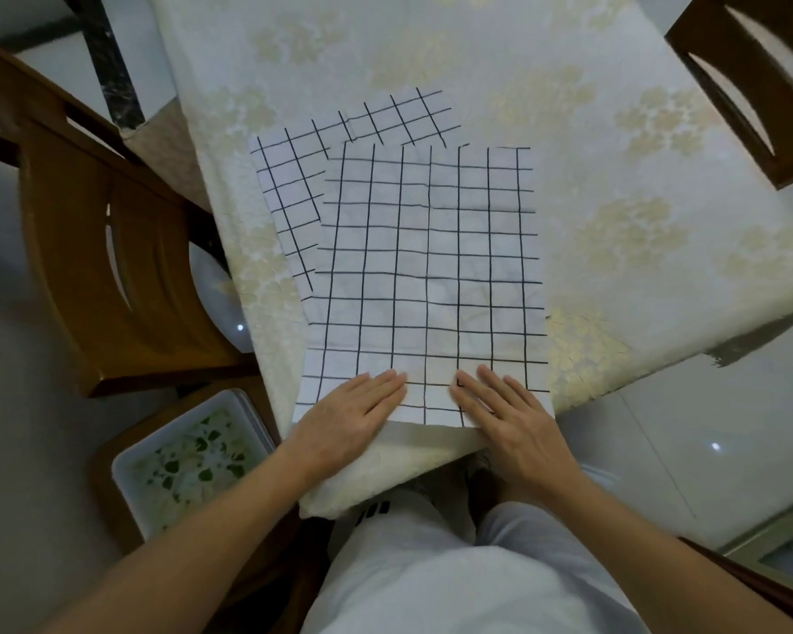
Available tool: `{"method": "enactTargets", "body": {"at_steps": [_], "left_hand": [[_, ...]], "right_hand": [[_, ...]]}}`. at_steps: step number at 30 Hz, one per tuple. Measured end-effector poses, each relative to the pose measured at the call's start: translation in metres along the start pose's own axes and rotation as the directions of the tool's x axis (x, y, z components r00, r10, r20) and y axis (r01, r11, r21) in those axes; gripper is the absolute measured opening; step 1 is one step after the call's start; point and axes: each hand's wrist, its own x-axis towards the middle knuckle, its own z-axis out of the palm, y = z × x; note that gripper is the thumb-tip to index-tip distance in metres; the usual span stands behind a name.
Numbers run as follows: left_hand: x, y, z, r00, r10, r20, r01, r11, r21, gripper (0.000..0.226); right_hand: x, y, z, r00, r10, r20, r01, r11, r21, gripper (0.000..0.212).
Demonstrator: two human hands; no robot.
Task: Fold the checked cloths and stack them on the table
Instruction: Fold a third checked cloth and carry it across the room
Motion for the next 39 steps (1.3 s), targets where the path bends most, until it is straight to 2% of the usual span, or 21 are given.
{"method": "enactTargets", "body": {"at_steps": [2, 6, 12, 14, 17, 20, 22, 25, 32, 39], "left_hand": [[-0.011, 0.001, -0.002, 1.0, -0.018, 0.007, 0.018, 1.0, 0.012, 0.071], [-0.029, 0.007, -0.009, 0.995, -0.096, 0.022, 0.096, 0.995, 0.005, 0.079], [-0.047, 0.028, -0.023, 0.971, -0.229, -0.069, 0.212, 0.958, -0.195, 0.047], [-0.056, 0.038, -0.032, 0.974, -0.217, -0.059, 0.198, 0.951, -0.237, 0.058], [-0.066, 0.048, -0.047, 0.976, -0.217, -0.001, 0.209, 0.942, -0.264, 0.068], [-0.047, 0.044, -0.062, 0.957, -0.278, -0.078, 0.254, 0.939, -0.23, 0.04], [-0.017, 0.034, -0.073, 0.936, -0.324, -0.135, 0.297, 0.936, -0.189, 0.041], [0.034, 0.008, -0.084, 0.919, -0.345, -0.193, 0.334, 0.938, -0.089, 0.042], [0.125, -0.078, -0.083, 0.859, -0.479, -0.18, 0.488, 0.873, 0.005, 0.045], [0.166, -0.145, -0.06, 0.788, -0.589, -0.179, 0.603, 0.797, 0.034, 0.047]], "right_hand": [[-0.006, 0.004, -0.01, 1.0, 0.017, 0.019, -0.018, 0.999, 0.028, 0.084], [-0.014, 0.008, -0.031, 0.999, 0.002, 0.046, -0.006, 0.995, 0.102, 0.065], [-0.027, 0.016, -0.059, 0.999, -0.021, 0.026, 0.016, 0.984, 0.177, 0.074], [-0.032, 0.02, -0.069, 0.998, -0.057, 0.032, 0.049, 0.978, 0.204, 0.074], [-0.033, 0.028, -0.086, 0.991, -0.118, 0.061, 0.105, 0.977, 0.188, 0.06], [-0.013, 0.042, -0.102, 0.989, -0.132, 0.061, 0.12, 0.98, 0.161, 0.052], [0.011, 0.057, -0.11, 0.994, -0.111, 0.021, 0.107, 0.986, 0.125, 0.045], [0.057, 0.085, -0.122, 0.999, -0.054, 0.001, 0.053, 0.996, 0.067, 0.048], [0.166, 0.154, -0.12, 0.986, 0.038, 0.162, -0.043, 0.999, 0.033, 0.05], [0.253, 0.196, -0.092, 0.947, 0.024, 0.321, -0.042, 0.998, 0.049, 0.058]]}}
